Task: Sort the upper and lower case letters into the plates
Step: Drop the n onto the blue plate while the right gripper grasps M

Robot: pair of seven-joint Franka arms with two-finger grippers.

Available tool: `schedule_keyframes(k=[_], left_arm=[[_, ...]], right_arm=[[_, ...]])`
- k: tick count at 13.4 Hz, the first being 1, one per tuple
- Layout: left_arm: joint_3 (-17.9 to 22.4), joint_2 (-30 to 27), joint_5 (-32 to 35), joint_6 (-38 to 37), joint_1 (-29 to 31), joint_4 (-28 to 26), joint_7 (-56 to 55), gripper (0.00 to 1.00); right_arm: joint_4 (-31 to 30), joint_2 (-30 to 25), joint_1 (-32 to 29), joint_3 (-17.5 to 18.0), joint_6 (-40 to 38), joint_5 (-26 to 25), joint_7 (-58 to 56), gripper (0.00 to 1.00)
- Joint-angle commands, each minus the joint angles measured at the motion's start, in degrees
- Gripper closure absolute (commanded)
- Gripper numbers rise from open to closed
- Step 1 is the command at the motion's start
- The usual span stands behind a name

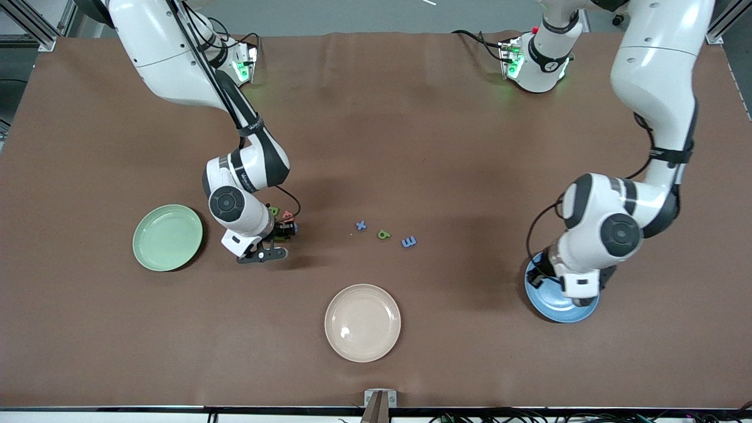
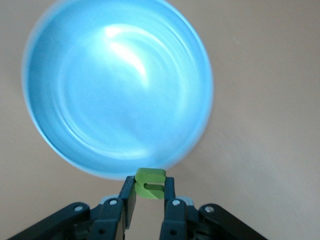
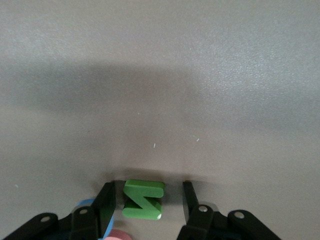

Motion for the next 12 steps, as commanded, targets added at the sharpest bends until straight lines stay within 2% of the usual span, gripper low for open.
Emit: schedule_keyframes(k=[1, 3, 4, 5, 6, 7, 10, 12], left_arm=[[-0.57, 0.52, 4.66, 0.44, 3.77, -0.60, 0.10, 0.99], [-0.49, 1.92, 7.04, 0.79, 4.40, -0.60, 0.45, 0.94], [-0.49, 2.45, 8.62, 0.88, 5.10, -0.60, 0.45, 0.86], [-0.57, 2.54, 9.68, 0.88, 5.89, -0.60, 0.45, 0.72], [-0.49, 2.63, 10.30, 0.88, 6.24, -0.60, 0.45, 0.44], [-0.57, 2.63, 10.31, 0.88, 6.33, -0.60, 0.45, 0.28], [-0.75, 2.37, 10.39, 0.79, 5.55, -0.60, 0.36, 0.29], [-1.71, 1.75, 10.31, 0.35, 4.93, -0.60, -0.43, 0.24]], right_arm=[[-0.13, 0.51, -0.08, -0.14, 0.82, 1.08, 0.35, 0.47], [-0.13, 0.51, -0.17, -0.14, 0.82, 1.08, 0.35, 0.56], [-0.13, 0.68, -0.17, -0.14, 0.82, 1.08, 0.35, 0.62], [-0.13, 0.68, -0.34, -0.14, 0.73, 1.08, 0.35, 0.67], [-0.13, 0.60, -0.35, -0.14, 0.65, 1.08, 0.35, 0.72], [-0.13, 0.59, -0.52, -0.14, 0.47, 1.08, 0.26, 0.73], [-0.31, -0.98, -1.40, -0.14, -1.19, 1.16, -0.17, 0.73], [-0.31, -5.19, -4.02, -0.14, -6.62, 1.08, -1.14, 0.73]])
